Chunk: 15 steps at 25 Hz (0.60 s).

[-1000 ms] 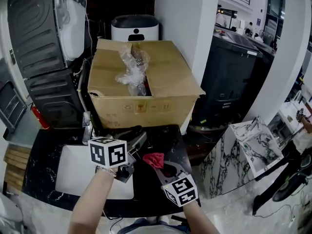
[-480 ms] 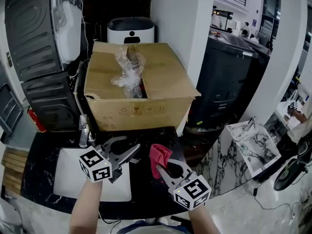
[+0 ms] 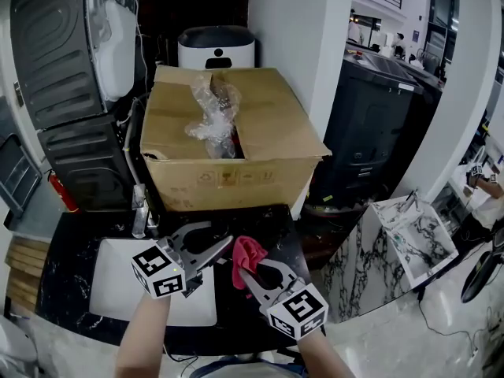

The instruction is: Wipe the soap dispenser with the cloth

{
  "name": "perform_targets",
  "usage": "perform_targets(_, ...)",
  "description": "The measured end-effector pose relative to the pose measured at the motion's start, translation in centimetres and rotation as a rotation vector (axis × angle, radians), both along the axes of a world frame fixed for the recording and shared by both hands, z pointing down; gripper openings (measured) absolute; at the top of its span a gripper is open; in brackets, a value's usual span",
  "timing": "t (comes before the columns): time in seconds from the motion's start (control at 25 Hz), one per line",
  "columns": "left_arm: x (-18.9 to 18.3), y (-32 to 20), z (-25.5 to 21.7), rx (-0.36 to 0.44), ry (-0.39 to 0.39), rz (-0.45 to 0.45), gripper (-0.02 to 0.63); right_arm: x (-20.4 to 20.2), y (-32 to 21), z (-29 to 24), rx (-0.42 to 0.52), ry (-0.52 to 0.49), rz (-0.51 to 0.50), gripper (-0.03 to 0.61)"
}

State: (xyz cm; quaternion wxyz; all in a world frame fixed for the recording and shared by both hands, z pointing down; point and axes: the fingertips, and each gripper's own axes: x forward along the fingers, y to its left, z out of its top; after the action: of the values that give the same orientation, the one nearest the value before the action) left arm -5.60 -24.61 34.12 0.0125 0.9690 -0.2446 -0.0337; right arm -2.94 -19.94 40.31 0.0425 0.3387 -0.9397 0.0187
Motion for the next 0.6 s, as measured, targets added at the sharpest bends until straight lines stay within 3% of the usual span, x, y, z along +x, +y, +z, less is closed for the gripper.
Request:
perform_targets(0.24, -0.5, -0.1, -0.9, 0.023, 0.024, -0.001, 0.106, 0.1, -0.7, 5.0, -0.125, 0.146, 0.034, 0.051)
perform_targets(0.44, -0.3, 0.2, -0.3, 0.03, -0.013, 0.02, 0.106, 1.2, -0.7, 4.8, -0.158, 0.107, 0.064, 0.051)
perform_targets(0.6, 0.2, 0.8, 0.4, 0.046, -0.075, 0.061, 0.107, 2.8, -1.1, 1.3, -0.108, -0.011, 0.081, 0.051)
